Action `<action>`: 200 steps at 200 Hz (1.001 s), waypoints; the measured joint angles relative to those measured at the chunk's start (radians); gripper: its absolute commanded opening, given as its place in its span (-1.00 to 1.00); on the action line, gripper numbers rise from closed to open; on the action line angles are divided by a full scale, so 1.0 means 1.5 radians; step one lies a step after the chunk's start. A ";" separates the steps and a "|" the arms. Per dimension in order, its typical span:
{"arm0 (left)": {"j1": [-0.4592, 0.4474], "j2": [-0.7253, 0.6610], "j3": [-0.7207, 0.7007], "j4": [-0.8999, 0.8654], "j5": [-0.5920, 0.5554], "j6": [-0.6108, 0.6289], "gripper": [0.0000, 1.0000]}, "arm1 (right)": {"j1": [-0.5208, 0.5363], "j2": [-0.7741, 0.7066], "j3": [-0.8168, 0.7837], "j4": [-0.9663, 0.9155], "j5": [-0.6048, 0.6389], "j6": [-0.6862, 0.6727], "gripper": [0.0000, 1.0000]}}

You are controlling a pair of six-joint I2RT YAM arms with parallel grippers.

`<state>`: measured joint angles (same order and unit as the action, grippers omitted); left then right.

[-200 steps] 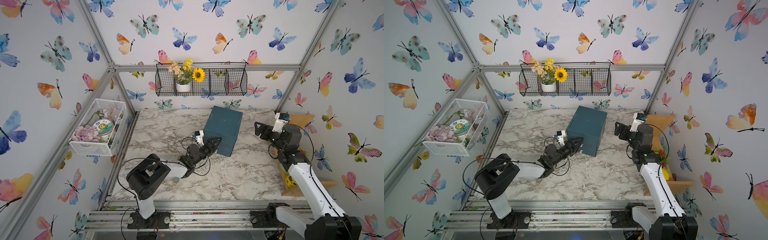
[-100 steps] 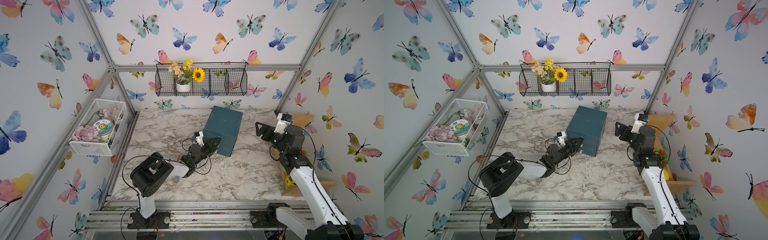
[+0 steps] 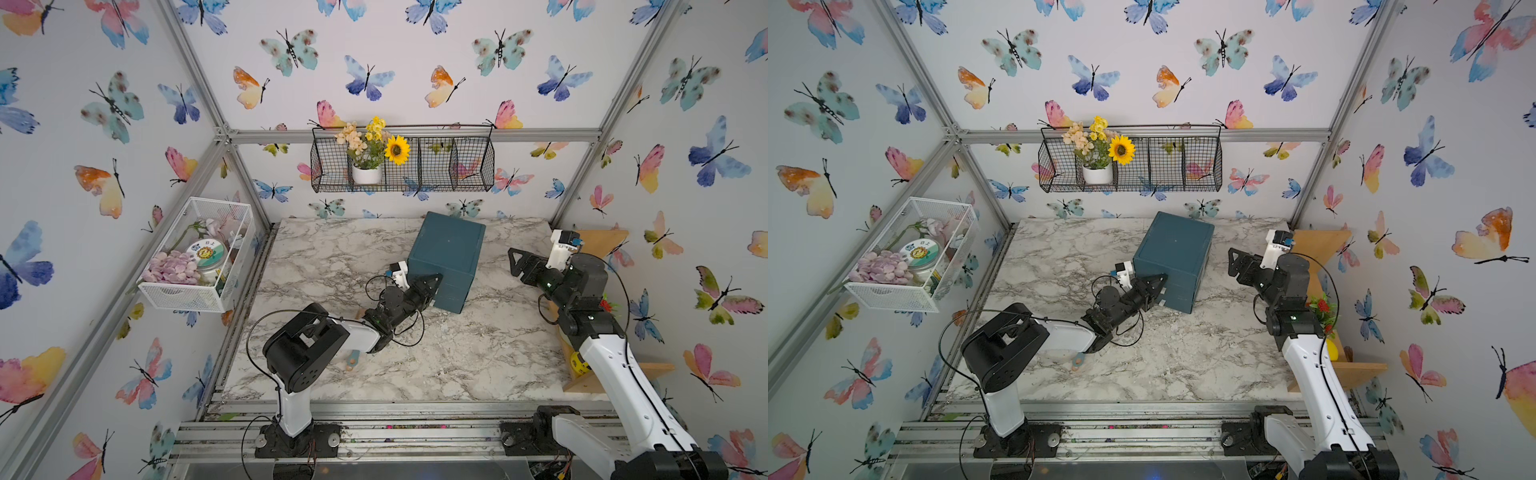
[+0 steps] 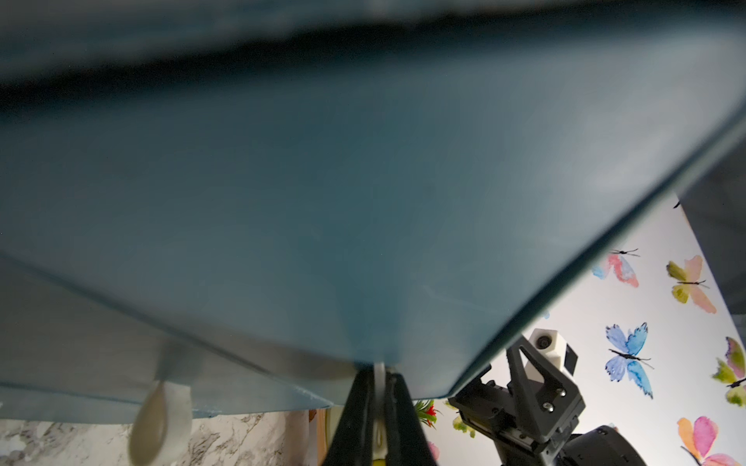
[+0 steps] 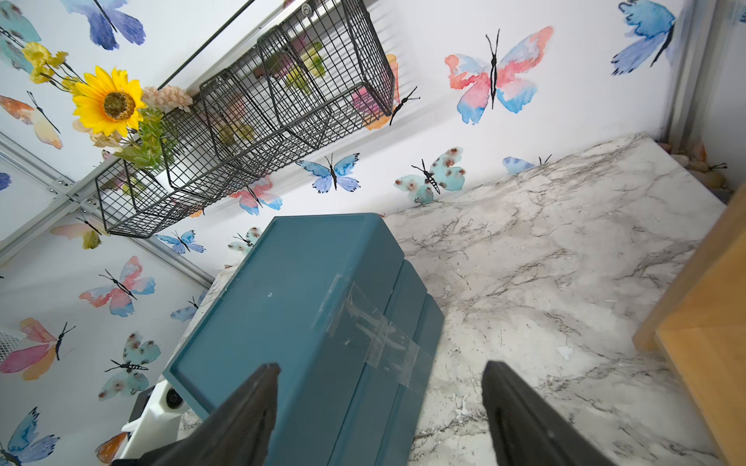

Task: Take the cookies out of the drawer
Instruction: Open the drawer in the storage box.

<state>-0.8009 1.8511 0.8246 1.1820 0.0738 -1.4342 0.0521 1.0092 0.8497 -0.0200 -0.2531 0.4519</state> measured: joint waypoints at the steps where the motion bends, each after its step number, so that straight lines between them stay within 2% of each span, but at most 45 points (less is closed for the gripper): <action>1: 0.000 0.000 0.000 -0.001 0.000 0.002 -0.97 | 0.000 0.000 0.000 0.000 0.000 0.000 0.65; 48: 0.000 -0.012 -0.008 -0.012 -0.006 0.007 -1.00 | 0.000 -0.007 0.000 -0.005 -0.025 -0.009 0.57; 114: -0.013 -0.069 -0.061 -0.038 -0.006 0.025 -1.00 | 0.009 0.000 0.035 -0.066 -0.136 -0.054 0.37; 200: -0.054 -0.156 -0.145 -0.057 -0.028 0.049 -1.00 | 0.146 0.068 0.118 -0.164 -0.147 -0.106 0.30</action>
<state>-0.8818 1.6173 0.6067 1.0966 0.0315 -1.3609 0.2710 1.1110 1.0264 -0.2653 -0.4740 0.2932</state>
